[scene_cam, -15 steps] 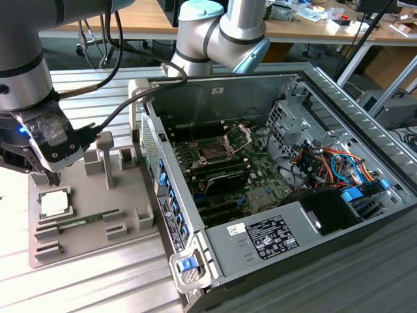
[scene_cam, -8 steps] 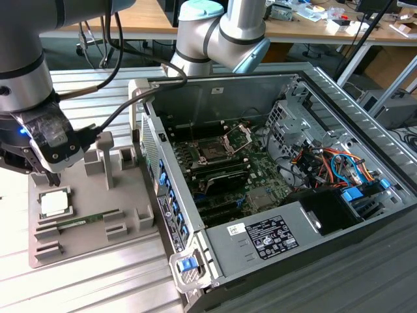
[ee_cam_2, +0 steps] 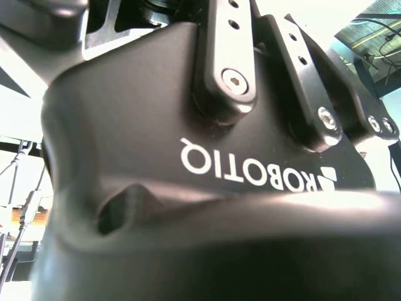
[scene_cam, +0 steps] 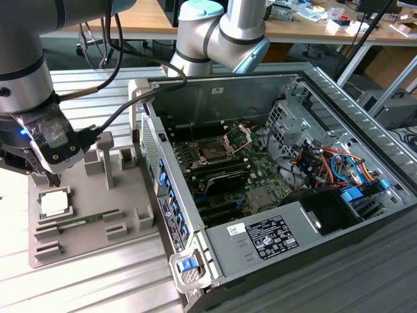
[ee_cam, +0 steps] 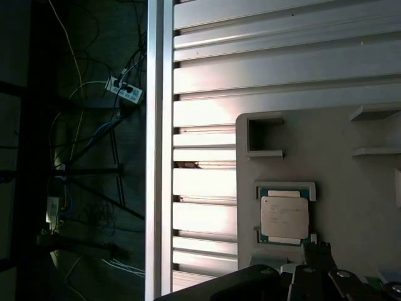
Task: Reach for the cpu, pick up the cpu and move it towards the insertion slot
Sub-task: 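Pick up the cpu and move it towards the insertion slot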
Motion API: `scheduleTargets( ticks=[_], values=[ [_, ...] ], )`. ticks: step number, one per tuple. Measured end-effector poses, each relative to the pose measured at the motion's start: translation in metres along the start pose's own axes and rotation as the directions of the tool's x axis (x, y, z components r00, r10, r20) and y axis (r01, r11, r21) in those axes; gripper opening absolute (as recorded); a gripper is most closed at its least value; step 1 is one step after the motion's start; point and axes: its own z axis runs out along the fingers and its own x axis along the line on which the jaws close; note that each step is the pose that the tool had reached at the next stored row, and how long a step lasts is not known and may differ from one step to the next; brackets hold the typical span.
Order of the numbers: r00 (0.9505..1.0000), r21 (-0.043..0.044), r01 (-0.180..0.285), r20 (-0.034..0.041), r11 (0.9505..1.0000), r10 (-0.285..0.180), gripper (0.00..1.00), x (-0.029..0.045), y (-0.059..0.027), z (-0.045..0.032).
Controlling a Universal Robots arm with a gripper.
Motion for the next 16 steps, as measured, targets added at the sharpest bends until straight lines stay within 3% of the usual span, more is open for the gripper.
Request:
scheduleTargets(
  ticks=[16],
  values=[
    [1.0,0.0,0.0,0.0,1.0,0.0,0.1,0.0,-0.0002,0.0025]
  ],
)
